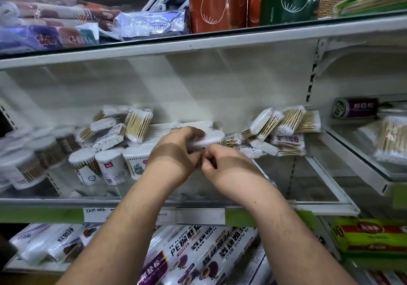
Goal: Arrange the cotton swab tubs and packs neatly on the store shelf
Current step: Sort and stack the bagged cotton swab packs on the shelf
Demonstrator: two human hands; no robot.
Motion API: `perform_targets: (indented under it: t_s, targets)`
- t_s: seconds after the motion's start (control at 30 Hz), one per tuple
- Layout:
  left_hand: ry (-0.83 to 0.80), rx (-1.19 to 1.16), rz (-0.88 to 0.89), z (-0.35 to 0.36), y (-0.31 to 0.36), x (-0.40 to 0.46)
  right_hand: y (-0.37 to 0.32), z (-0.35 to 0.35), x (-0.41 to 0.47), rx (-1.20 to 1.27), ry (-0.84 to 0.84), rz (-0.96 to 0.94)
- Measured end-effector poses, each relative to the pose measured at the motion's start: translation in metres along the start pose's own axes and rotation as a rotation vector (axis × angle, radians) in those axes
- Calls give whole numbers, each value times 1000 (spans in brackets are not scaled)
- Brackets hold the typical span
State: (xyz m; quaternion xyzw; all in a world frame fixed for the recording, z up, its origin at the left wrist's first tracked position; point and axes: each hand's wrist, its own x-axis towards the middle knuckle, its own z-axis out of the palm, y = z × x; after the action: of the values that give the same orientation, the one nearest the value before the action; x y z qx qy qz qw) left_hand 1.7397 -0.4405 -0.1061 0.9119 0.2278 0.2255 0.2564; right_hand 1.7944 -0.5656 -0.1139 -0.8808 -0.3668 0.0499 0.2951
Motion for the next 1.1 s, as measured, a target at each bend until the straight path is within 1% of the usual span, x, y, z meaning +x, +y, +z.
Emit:
perform_targets:
  t_s: [0.17, 0.37, 0.47, 0.53, 0.6, 0.7, 0.77, 0.83, 0.9, 1.0, 1.1]
  targets:
    - [-27, 118, 22, 1, 0, 0, 0, 4, 2, 18, -30, 17]
    - [-104, 135, -35, 1, -3, -8, 5, 10, 0, 38, -89, -17]
    - [-154, 184, -59, -3, 2, -9, 8, 9, 0, 55, -110, -37]
    - [-162, 201, -76, -6, 9, -8, 10, 7, -1, 89, -82, -55]
    - [-116, 197, -72, -9, 18, -5, 13, 4, -1, 133, -5, -71]
    - [-6, 245, -68, -7, 30, -4, 19, -3, -1, 157, 97, -64]
    - [-23, 303, -75, -4, 34, -5, 22, -7, -1, 140, 141, -61]
    - [-85, 360, -75, 0, 36, -6, 25, -11, -1, 111, 146, -59]
    - [-79, 382, -91, 2, 38, -6, 31, -13, -2, 119, 128, -47]
    - [-20, 379, -93, 3, 48, 1, 41, -18, -4, 130, 135, -41]
    - [116, 285, -23, 6, 58, 10, 48, -26, -4, 143, 171, -34]
